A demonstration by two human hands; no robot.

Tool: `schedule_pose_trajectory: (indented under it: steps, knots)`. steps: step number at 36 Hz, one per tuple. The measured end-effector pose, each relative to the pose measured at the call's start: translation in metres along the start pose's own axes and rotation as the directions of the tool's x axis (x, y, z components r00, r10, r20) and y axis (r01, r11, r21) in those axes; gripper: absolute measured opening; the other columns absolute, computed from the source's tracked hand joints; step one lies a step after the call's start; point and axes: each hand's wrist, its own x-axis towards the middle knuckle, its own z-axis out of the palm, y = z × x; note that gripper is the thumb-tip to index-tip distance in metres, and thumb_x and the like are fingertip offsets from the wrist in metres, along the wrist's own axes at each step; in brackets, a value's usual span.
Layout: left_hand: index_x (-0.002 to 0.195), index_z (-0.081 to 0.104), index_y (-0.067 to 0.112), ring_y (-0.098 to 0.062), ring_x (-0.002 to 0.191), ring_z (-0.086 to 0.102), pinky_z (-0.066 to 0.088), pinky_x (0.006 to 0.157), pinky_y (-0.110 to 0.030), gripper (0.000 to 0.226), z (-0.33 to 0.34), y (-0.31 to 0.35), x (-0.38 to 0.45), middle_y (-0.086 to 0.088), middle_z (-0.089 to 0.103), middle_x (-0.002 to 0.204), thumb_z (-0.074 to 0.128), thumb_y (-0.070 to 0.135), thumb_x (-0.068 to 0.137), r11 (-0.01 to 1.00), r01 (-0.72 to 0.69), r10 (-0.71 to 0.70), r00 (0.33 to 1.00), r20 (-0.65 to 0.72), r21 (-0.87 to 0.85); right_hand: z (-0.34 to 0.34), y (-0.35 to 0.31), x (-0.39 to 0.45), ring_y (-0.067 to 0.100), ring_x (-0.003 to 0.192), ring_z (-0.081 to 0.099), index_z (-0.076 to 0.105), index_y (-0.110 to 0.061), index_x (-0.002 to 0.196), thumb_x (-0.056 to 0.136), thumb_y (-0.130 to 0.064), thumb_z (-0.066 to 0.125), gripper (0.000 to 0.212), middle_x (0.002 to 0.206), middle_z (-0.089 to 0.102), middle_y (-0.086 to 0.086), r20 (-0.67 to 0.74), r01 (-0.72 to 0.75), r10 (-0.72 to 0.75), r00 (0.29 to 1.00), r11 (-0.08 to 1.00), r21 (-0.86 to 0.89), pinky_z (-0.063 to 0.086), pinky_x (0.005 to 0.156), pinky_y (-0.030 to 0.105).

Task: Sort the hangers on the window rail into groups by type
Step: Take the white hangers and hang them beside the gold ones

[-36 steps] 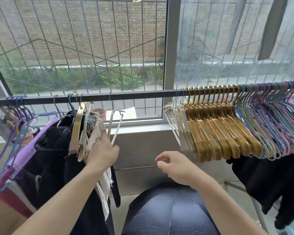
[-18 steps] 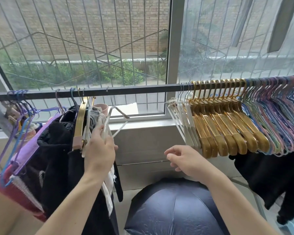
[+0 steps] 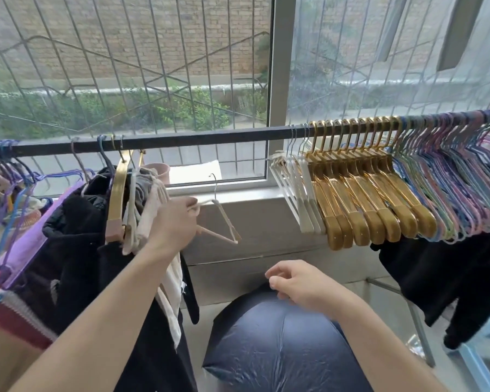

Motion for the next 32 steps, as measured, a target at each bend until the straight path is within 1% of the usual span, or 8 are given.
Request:
schedule_pose_trajectory:
  steps: [8, 10, 15, 17, 19, 25, 28, 32]
  knots:
    - [0.105, 0.074, 0.01, -0.042, 0.08, 0.076, 0.064, 0.081, -0.043, 0.037, 0.049, -0.097, -0.104, -0.016, 0.072, 0.116, 0.04, -0.005, 0.105, 0.836, 0.46, -0.322, 0.853, 0.41, -0.3, 0.032, 0.099, 0.003, 0.019, 0.072, 0.05, 0.066, -0.002, 0.096, 0.095, -0.016, 0.05, 0.022, 0.086, 0.063, 0.015, 0.005, -0.285, 0.286, 0.958, 0.955, -0.076, 0.041, 0.064, 0.034]
    - [0.105, 0.074, 0.005, -0.042, 0.085, 0.076, 0.065, 0.077, -0.038, 0.031, 0.044, -0.121, -0.131, -0.013, 0.073, 0.118, 0.044, -0.004, 0.106, 0.791, 0.513, -0.327, 0.815, 0.478, -0.333, 0.042, 0.121, 0.004, 0.022, 0.08, 0.049, 0.059, -0.008, 0.084, 0.098, -0.016, 0.048, 0.02, 0.088, 0.057, 0.009, -0.016, -0.308, 0.308, 0.951, 0.948, -0.079, 0.045, 0.075, 0.044]
    - [0.084, 0.075, 0.012, -0.04, 0.076, 0.07, 0.064, 0.078, -0.041, 0.031, 0.022, -0.179, -0.183, -0.019, 0.072, 0.117, 0.053, -0.002, 0.101, 0.621, 0.632, -0.329, 0.746, 0.578, -0.463, 0.061, 0.163, -0.018, 0.025, 0.112, 0.062, 0.072, -0.016, 0.114, 0.107, -0.05, 0.035, 0.051, 0.119, 0.07, 0.004, 0.231, -0.455, 0.459, 0.858, 0.887, -0.072, 0.044, 0.107, 0.04]
    - [0.084, 0.075, 0.013, -0.038, 0.072, 0.07, 0.064, 0.077, -0.043, 0.002, 0.015, -0.196, -0.195, -0.022, 0.072, 0.117, 0.077, 0.013, 0.084, 0.515, 0.666, -0.319, 0.733, 0.601, -0.539, 0.069, 0.176, -0.027, 0.024, 0.102, 0.068, 0.077, -0.015, 0.106, 0.104, -0.059, 0.041, 0.056, 0.109, 0.076, 0.0, 0.378, -0.541, 0.447, 0.811, 0.82, 0.189, 0.054, 0.099, 0.042]
    - [0.086, 0.076, 0.013, -0.038, 0.073, 0.071, 0.064, 0.078, -0.043, 0.025, 0.012, -0.214, -0.206, -0.022, 0.072, 0.117, 0.087, 0.023, 0.065, 0.474, 0.704, -0.358, 0.703, 0.614, -0.529, 0.078, 0.18, -0.031, 0.029, 0.089, 0.065, 0.075, -0.006, 0.113, 0.105, -0.051, 0.046, 0.054, 0.101, 0.075, 0.006, 0.471, -0.566, 0.388, 0.792, 0.756, 0.329, 0.057, 0.074, 0.035]
    - [0.136, 0.065, 0.024, -0.024, 0.092, 0.067, 0.058, 0.093, -0.042, 0.046, 0.007, -0.245, -0.229, 0.001, 0.075, 0.117, 0.07, 0.022, 0.09, 0.614, 0.725, -0.392, 0.623, 0.678, -0.312, 0.093, 0.174, -0.024, 0.018, 0.065, 0.033, 0.055, -0.01, 0.082, 0.103, -0.046, 0.056, 0.041, 0.077, 0.037, 0.012, 0.41, -0.37, 0.21, 0.887, 0.855, 0.362, 0.029, 0.06, 0.03]
    - [0.115, 0.076, 0.025, -0.018, 0.074, 0.051, 0.05, 0.079, -0.036, 0.026, 0.015, -0.239, -0.234, -0.002, 0.059, 0.082, 0.062, 0.039, 0.098, 0.722, 0.672, -0.4, 0.602, 0.691, -0.168, 0.091, 0.171, -0.023, 0.021, 0.067, 0.031, 0.048, -0.013, 0.073, 0.101, -0.044, 0.059, 0.044, 0.073, 0.033, 0.01, 0.368, -0.283, 0.154, 0.917, 0.901, 0.33, 0.031, 0.062, 0.031]
    - [0.081, 0.071, 0.028, -0.014, 0.066, 0.044, 0.039, 0.069, -0.034, 0.039, 0.036, -0.237, -0.239, 0.003, 0.048, 0.069, 0.045, 0.039, 0.109, 0.87, 0.493, -0.423, 0.761, 0.492, -0.014, 0.086, 0.172, -0.026, 0.023, 0.07, 0.03, 0.046, -0.016, 0.068, 0.099, -0.035, 0.065, 0.041, 0.075, 0.033, 0.01, 0.37, -0.209, 0.085, 0.925, 0.928, 0.309, 0.036, 0.062, 0.028]
